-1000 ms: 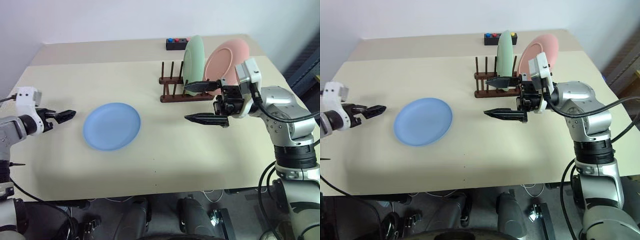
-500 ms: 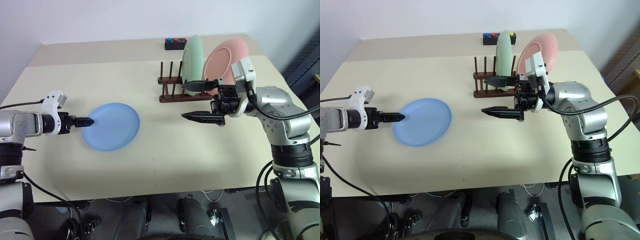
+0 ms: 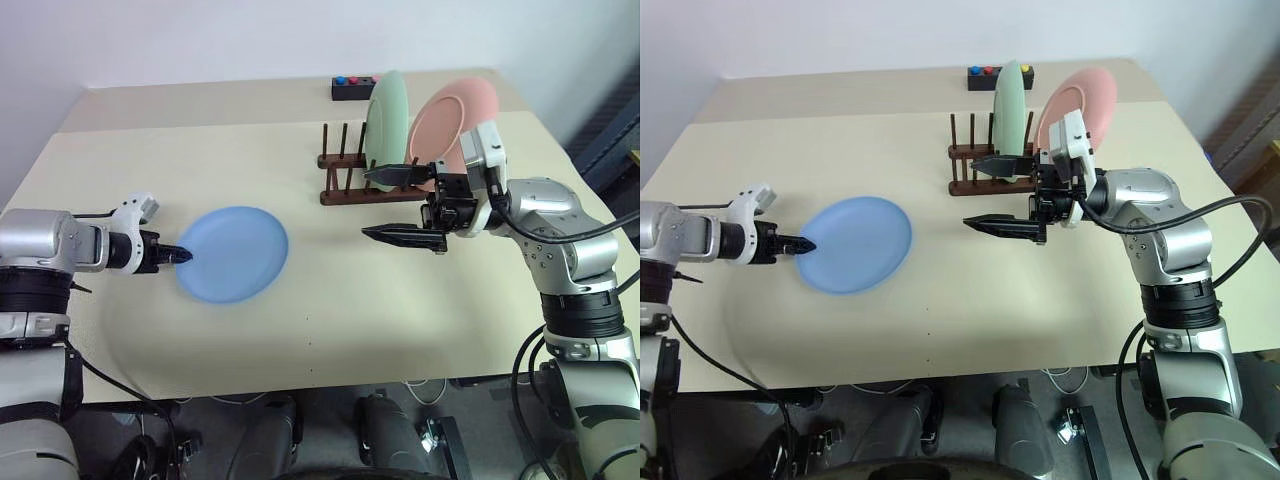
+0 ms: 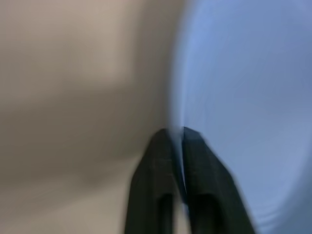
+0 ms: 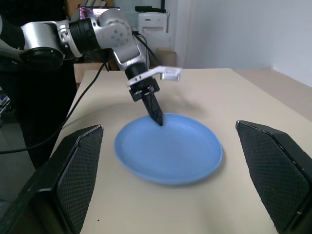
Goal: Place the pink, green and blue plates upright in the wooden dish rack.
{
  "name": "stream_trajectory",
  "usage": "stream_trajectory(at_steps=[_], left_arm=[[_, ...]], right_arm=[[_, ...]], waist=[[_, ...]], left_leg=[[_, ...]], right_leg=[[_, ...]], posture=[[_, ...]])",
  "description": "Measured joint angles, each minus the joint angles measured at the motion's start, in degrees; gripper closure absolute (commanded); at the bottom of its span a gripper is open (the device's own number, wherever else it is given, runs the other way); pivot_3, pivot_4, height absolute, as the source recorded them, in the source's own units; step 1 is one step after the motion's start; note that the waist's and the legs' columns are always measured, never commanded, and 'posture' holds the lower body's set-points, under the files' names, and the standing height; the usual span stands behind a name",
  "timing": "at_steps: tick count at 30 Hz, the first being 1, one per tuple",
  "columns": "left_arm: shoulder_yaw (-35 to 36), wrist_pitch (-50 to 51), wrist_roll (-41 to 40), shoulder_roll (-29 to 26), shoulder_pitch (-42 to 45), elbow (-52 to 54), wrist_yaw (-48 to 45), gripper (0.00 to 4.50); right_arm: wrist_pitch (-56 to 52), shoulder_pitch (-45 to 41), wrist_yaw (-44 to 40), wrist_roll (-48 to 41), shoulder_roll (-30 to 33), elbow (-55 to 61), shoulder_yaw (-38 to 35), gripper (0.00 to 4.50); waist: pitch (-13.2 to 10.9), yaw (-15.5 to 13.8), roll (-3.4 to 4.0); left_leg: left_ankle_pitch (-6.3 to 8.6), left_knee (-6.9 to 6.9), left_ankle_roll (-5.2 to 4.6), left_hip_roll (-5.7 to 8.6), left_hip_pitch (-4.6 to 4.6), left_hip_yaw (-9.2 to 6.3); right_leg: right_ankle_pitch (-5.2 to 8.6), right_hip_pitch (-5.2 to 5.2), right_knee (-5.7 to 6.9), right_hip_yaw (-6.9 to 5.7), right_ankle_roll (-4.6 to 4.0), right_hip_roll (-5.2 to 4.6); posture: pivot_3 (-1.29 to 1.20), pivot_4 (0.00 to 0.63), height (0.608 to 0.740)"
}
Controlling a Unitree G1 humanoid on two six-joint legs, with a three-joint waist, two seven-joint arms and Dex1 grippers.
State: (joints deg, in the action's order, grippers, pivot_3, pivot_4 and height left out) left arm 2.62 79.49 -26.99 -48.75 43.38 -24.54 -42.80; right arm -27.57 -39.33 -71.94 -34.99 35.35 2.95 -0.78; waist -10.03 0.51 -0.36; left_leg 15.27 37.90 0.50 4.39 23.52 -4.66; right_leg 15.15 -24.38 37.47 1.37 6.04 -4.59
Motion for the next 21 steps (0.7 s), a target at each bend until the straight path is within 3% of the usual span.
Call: stream_trajectory(at_steps=[4, 8, 11, 14, 21], left_arm=[[5.26, 1.85, -0.91, 1.91, -0.14, 0.45, 2.07, 4.45], [16.89, 1.45, -3.83, 5.21, -1.74, 7.89, 5.27, 4.45], [28.22, -0.22, -6.9, 12.3, -2.1, 14.5, 9.98, 4.45], [36.59, -5.53, -9.57, 23.03, -2.48, 20.68, 16.7, 4.45], [42.82, -24.06, -12.32, 38.97, -4.08, 29.58, 29.98, 4.45]], right_arm=[[0.0, -0.01, -0.19, 0.1, 0.06, 0.0, 0.02, 0.0], [-0.2, -0.69, 0.96, 0.59, 0.31, 0.46, 0.07, 0.0], [2.47, -4.81, 5.02, 5.11, -0.24, 2.7, 1.74, 0.0], [8.05, -9.44, 9.41, 13.13, -0.78, 3.77, 5.49, 0.0], [22.76, -11.78, 17.37, 29.26, -5.92, 6.64, 14.78, 0.0]], waist=[[0.0, 0.1, -0.02], [0.0, 0.21, -0.02], [0.0, 0.19, -0.02], [0.06, 0.06, -0.12], [0.11, 0.07, -0.38]], left_leg=[[-0.02, 0.0, 0.03, 0.0, 0.01, 0.0], [-0.09, 0.01, 0.17, -0.01, 0.03, 0.0], [-0.17, 0.0, 0.3, -0.02, 0.03, 0.0], [-0.17, 0.04, 0.31, -0.02, 0.03, -0.01], [-0.19, 0.05, 0.34, -0.02, 0.05, 0.0]], right_leg=[[0.0, -0.03, 0.02, 0.0, 0.0, 0.01], [0.0, -0.07, 0.02, 0.01, 0.0, -0.02], [0.0, -0.09, 0.05, 0.0, 0.0, -0.02], [0.0, -0.06, 0.04, -0.02, 0.0, -0.02], [-0.01, -0.08, 0.03, -0.02, 0.01, 0.0]], posture=[[0.0, 0.15, 0.74], [0.0, 0.15, 0.74], [0.0, 0.15, 0.74], [0.0, 0.15, 0.74], [0.0, 0.15, 0.74]])
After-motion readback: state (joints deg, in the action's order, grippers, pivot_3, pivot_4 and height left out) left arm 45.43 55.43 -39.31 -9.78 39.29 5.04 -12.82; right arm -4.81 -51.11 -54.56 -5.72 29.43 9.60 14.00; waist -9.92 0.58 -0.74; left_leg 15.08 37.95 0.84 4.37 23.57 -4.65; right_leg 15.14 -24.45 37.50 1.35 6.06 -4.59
